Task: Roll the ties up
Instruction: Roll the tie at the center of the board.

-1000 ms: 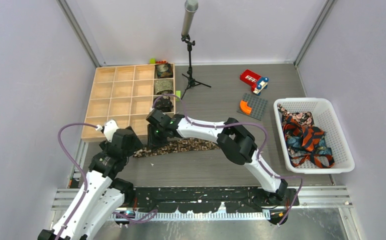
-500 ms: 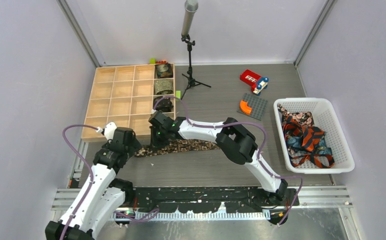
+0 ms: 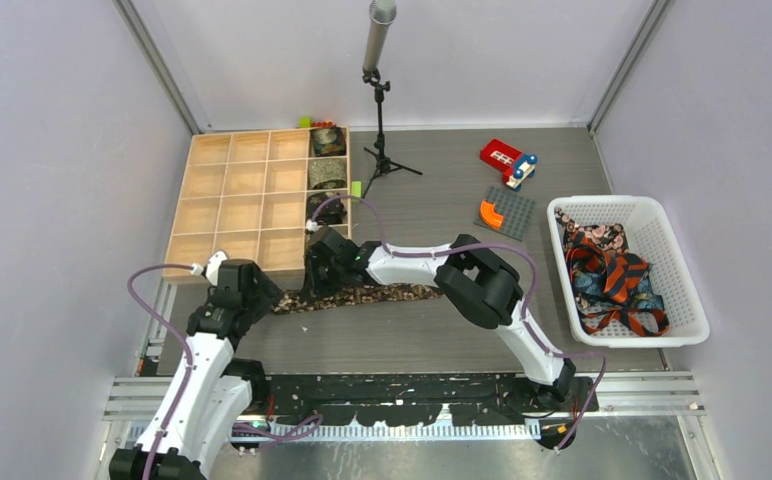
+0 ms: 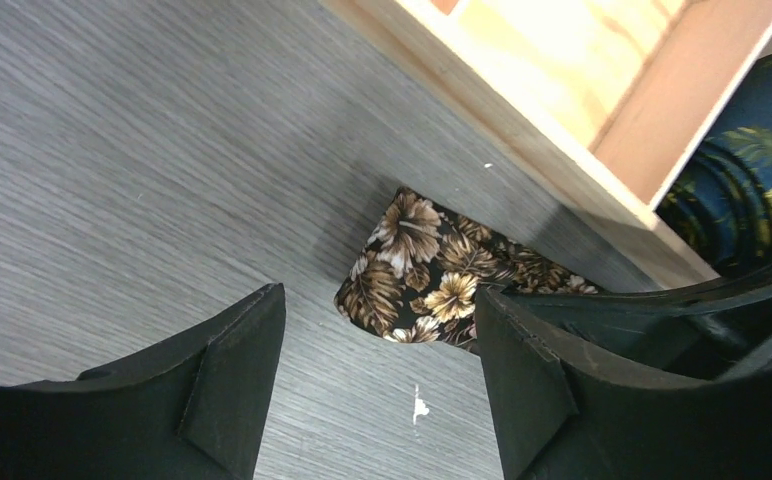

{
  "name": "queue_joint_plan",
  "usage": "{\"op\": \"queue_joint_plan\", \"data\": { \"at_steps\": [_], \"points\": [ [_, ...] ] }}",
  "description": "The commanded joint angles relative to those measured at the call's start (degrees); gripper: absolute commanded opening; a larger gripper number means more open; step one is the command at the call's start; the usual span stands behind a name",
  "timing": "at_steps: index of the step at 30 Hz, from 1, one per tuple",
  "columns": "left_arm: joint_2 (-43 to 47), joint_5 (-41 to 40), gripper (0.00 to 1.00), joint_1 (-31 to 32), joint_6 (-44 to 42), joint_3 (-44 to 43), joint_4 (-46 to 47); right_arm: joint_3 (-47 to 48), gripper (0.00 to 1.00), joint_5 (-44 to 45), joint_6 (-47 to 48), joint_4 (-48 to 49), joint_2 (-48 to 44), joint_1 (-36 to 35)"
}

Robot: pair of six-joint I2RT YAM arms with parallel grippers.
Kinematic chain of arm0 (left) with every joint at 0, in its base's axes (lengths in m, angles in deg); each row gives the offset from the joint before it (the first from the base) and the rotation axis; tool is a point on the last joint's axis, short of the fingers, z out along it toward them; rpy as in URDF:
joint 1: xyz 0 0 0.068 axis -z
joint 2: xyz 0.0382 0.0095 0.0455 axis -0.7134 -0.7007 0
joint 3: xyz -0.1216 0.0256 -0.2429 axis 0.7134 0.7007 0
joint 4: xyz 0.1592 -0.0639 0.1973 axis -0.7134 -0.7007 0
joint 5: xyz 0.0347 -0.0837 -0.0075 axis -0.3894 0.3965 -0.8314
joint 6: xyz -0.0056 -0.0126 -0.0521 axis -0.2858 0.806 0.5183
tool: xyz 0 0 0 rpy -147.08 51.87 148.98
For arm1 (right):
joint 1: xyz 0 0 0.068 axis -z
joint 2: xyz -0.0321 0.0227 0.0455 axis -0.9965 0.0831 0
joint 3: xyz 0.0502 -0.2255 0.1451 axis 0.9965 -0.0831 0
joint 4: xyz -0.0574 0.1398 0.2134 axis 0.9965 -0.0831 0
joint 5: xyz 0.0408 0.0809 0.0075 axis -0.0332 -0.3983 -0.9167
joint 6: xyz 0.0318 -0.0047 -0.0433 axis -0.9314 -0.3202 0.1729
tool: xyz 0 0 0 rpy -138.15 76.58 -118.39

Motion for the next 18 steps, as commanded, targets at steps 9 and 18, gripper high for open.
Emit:
{"op": "queue_joint_plan", "data": {
  "at_steps": [9,18],
  "points": [
    [1.78,3.32,0.72,-0.43,-1.12,0.61,4.58,-10.76,0.09,3.27,5.65,-2.56,-3.73,2.93],
    [-1.29,2.00,0.67,-0.44,-1.78,3.19,10.07,-7.88,0.09,1.32,5.29,-2.96,-2.07,2.98]
  ]
}}
